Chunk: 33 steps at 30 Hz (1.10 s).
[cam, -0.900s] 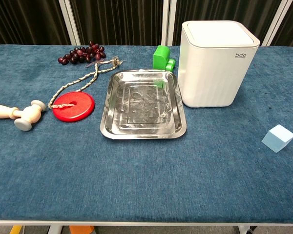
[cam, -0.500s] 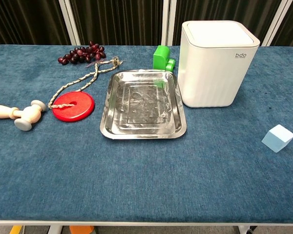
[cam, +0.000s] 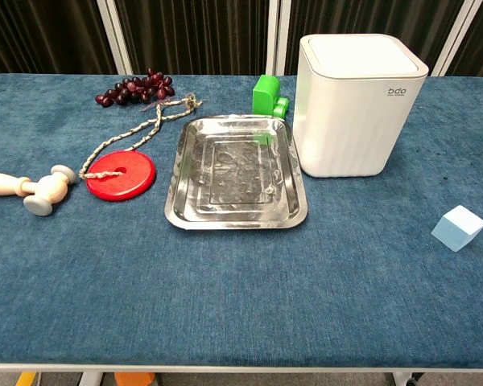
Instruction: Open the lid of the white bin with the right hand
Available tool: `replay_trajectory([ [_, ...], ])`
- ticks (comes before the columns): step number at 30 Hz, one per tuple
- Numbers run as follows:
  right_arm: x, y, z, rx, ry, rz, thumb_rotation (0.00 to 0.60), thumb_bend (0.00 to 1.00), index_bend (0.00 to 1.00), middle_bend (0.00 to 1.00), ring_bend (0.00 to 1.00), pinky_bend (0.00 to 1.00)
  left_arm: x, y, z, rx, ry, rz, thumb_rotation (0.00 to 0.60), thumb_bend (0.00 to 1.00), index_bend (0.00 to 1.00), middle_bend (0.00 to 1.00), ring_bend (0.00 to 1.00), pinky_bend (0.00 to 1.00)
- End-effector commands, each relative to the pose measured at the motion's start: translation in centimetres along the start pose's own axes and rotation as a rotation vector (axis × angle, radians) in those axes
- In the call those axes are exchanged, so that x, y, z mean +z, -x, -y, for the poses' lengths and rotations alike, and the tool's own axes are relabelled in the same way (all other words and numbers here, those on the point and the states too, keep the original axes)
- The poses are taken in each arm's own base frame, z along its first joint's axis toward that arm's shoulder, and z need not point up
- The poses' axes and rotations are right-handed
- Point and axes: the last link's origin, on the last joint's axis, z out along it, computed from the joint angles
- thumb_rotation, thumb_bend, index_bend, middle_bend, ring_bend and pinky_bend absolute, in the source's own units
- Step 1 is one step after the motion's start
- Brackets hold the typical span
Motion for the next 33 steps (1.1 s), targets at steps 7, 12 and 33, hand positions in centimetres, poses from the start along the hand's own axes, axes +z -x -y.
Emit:
replay_trajectory([
  [7, 4.7, 0.6, 4.1, 0.011, -0.122, 0.024, 0.6, 0.05, 0.0, 0.14, 0.0, 0.0, 0.0, 0.1, 0.1, -0.001, -0.009, 0.005, 0.6, 0.04, 0.17, 0.14, 0.07, 0.11],
  [12, 5.8, 1.1, 5.2, 0.018, -0.146, 0.041, 0.6, 0.05, 0.0, 0.21, 0.0, 0.0, 0.0, 0.1, 0.2, -0.002, -0.011, 0.009, 0.6, 0.04, 0.17, 0.14, 0.07, 0.11],
  [33, 5.9, 2.5, 5.8, 0.023, -0.162, 0.078, 0.6, 0.06, 0.0, 0.29, 0.0, 0.0, -0.1, 0.2, 0.4, -0.005, -0.011, 0.007, 0.6, 0.04, 0.17, 0.14, 0.07, 0.11],
])
